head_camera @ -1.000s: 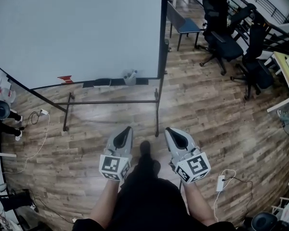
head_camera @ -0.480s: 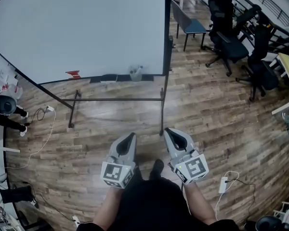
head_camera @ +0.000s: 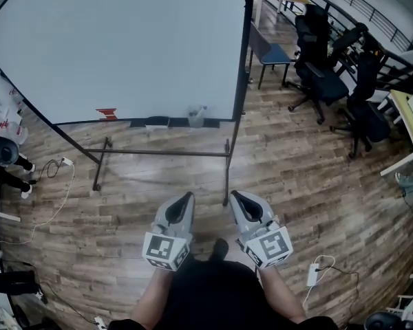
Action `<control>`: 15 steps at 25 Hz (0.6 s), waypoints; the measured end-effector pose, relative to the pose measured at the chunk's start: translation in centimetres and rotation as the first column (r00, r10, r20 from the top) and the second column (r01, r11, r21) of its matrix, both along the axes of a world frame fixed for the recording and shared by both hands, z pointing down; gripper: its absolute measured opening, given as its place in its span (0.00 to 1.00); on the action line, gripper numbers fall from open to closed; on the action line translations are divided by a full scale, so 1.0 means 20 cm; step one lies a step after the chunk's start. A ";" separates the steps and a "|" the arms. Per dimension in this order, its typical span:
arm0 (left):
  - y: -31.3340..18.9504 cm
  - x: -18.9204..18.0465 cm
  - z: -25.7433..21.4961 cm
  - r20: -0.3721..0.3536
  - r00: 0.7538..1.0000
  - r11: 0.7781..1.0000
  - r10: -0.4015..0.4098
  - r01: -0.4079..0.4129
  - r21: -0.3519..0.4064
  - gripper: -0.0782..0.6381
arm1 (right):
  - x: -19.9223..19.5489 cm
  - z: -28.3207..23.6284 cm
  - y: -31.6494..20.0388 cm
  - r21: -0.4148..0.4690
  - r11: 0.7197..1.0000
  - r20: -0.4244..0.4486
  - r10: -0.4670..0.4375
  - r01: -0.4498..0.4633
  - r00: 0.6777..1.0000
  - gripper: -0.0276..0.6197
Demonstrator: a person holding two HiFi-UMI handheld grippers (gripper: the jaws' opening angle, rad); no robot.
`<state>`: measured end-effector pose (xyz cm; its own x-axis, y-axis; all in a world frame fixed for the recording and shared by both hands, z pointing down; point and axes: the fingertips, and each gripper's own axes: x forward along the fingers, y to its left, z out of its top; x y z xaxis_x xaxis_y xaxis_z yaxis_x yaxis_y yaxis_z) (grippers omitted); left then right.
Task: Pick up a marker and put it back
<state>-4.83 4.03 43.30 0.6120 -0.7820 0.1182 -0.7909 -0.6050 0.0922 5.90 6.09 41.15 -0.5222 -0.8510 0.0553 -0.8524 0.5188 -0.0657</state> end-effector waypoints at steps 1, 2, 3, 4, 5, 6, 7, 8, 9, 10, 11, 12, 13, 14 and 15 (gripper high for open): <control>0.00 0.00 -0.01 -0.004 1.000 1.000 0.002 -0.002 0.000 0.12 | -0.01 0.01 0.00 -0.005 1.000 -0.007 -0.002 0.002 1.000 0.05; 0.00 0.00 -0.01 -0.007 1.000 1.000 0.006 -0.006 0.001 0.12 | -0.02 0.02 0.00 -0.011 1.000 -0.015 -0.005 0.005 1.000 0.05; 0.00 0.00 -0.02 -0.009 1.000 1.000 0.009 -0.009 0.002 0.12 | -0.03 0.02 -0.01 -0.018 1.000 -0.024 -0.010 0.010 1.000 0.05; 0.00 0.00 -0.02 -0.009 1.000 1.000 0.012 -0.012 0.002 0.12 | -0.04 0.03 -0.01 -0.024 1.000 -0.034 -0.015 0.015 0.999 0.04; 0.00 0.00 -0.03 -0.009 1.000 1.000 0.013 -0.013 0.002 0.12 | -0.05 0.03 -0.01 -0.029 0.999 -0.042 -0.020 0.019 0.999 0.04; 0.00 -0.01 -0.03 -0.008 1.000 1.000 0.012 -0.012 0.002 0.12 | -0.06 0.04 0.00 -0.032 0.999 -0.047 -0.024 0.022 0.999 0.04; 0.00 -0.02 -0.03 -0.007 1.000 1.000 0.009 -0.009 0.002 0.12 | -0.07 0.03 0.00 -0.033 0.999 -0.048 -0.027 0.026 0.998 0.04; 0.00 -0.03 -0.04 -0.006 1.000 1.000 0.006 -0.006 0.002 0.12 | -0.07 0.03 0.00 -0.033 0.999 -0.047 -0.031 0.029 0.998 0.04; 0.00 -0.04 -0.04 -0.005 1.000 1.000 0.004 -0.004 0.002 0.12 | -0.08 0.03 0.00 -0.034 0.999 -0.047 -0.034 0.032 0.998 0.04; -0.01 -0.04 -0.04 -0.006 1.000 1.000 0.004 -0.004 0.001 0.12 | -0.09 0.04 0.00 -0.034 0.999 -0.047 -0.037 0.035 0.998 0.04; -0.01 -0.04 -0.04 -0.006 1.000 1.000 0.006 -0.006 0.002 0.12 | -0.09 0.04 0.00 -0.035 0.999 -0.047 -0.040 0.038 0.998 0.04; -0.01 -0.04 -0.04 -0.005 1.000 1.000 0.009 -0.009 0.002 0.12 | -0.10 0.05 0.00 -0.036 0.999 -0.046 -0.043 0.041 0.998 0.04; 0.00 -0.04 -0.04 -0.004 1.000 1.000 0.011 -0.011 0.003 0.12 | -0.11 0.05 0.01 -0.037 0.998 -0.045 -0.046 0.044 0.998 0.04; 0.00 -0.04 -0.03 -0.003 1.000 1.000 0.013 -0.013 0.004 0.12 | -0.11 0.05 0.01 -0.038 0.998 -0.045 -0.048 0.047 0.998 0.04; 0.00 -0.04 -0.03 -0.004 1.000 1.000 0.012 -0.012 0.004 0.12 | -0.11 0.06 0.01 -0.039 0.998 -0.045 -0.050 0.048 0.998 0.04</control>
<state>-5.58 4.12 42.65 0.6220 -0.7748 0.1128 -0.7830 -0.6150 0.0931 3.65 6.37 42.28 -0.5593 -0.8214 0.1118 -0.8286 0.5579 -0.0469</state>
